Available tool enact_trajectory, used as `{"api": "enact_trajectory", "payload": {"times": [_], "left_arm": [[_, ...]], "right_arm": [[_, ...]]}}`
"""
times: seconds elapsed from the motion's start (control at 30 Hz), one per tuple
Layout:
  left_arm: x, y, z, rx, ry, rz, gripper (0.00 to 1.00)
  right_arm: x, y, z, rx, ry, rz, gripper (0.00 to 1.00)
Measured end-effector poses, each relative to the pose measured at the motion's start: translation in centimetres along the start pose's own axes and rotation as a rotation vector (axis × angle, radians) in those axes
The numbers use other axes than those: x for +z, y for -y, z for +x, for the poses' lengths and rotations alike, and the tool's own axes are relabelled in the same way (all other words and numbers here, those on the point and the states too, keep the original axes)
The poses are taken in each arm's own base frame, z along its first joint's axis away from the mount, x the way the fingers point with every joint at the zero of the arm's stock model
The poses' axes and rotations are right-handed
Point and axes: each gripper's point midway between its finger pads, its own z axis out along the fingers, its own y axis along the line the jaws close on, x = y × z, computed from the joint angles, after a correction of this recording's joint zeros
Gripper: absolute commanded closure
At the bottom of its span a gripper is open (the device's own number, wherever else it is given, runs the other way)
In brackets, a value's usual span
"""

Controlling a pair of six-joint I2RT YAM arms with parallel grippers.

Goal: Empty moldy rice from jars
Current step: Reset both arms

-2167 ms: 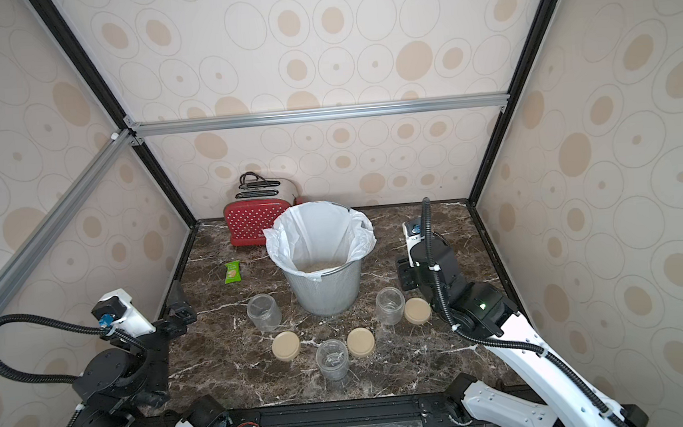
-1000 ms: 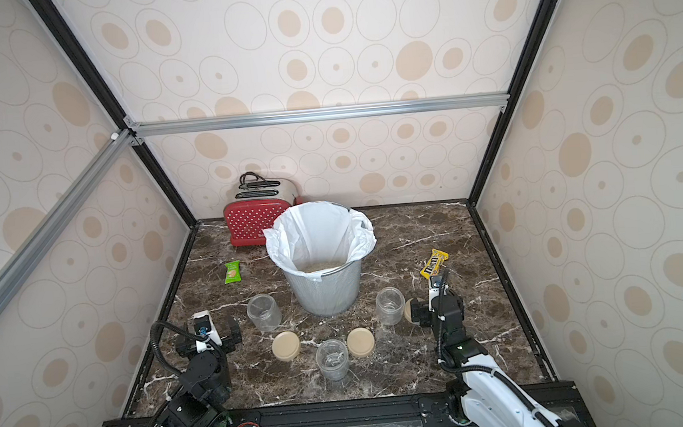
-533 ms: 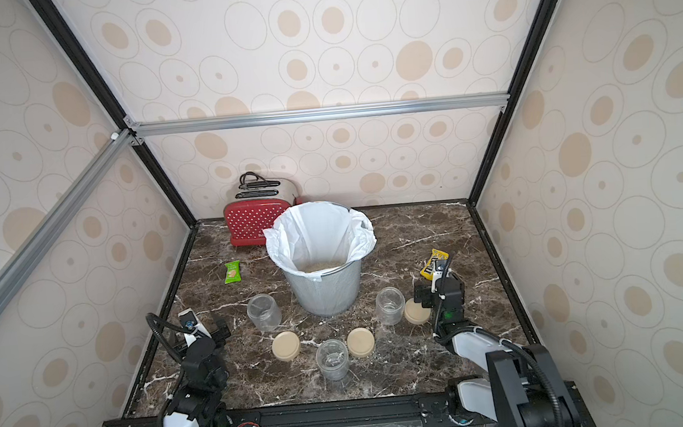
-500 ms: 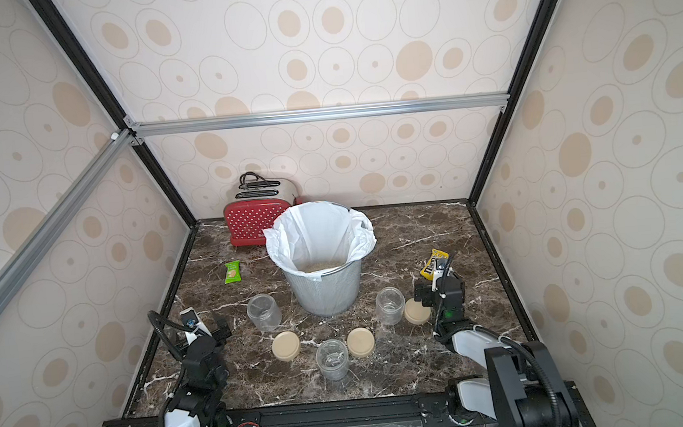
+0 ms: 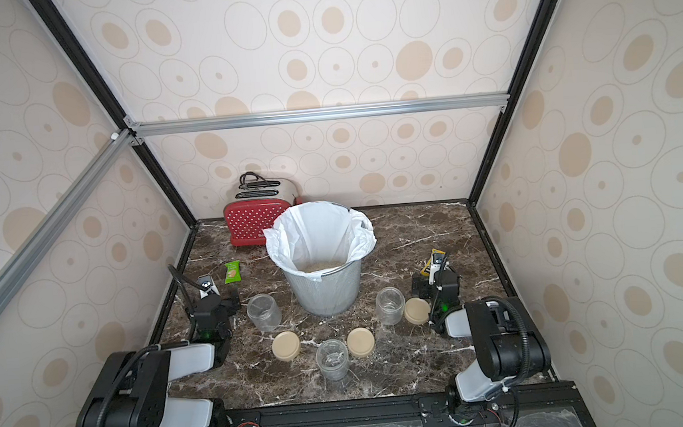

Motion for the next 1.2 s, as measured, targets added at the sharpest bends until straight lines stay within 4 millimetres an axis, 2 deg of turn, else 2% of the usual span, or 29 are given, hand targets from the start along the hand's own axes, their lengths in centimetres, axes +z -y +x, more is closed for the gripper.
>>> {"api": "enact_trajectory", "payload": {"times": [0.17,0.37,0.63,1.2], "left_arm": [[1.4,1.5,1.6,0.028,-0.045,0.059,0.01],[3.0,1.9,-0.8,-0.002,-0.026,0.109,0.01],[2.9,2.5,-0.2,0.008,-0.054,0.143,0.01],[2.9,2.5,-0.1,0.009,-0.057,0.147,0.01]], "right_arm": [[0.3,-0.1,-1.0,0.002,0.019,-0.005,0.0],[0.3,-0.3,-0.8,0.0,0.007,-0.015,0.0],[0.3,-0.4,-0.7,0.0,0.004,-0.017,0.0],[0.3,-0.4,-0.7,-0.001,0.003,-0.018,0.0]]}}
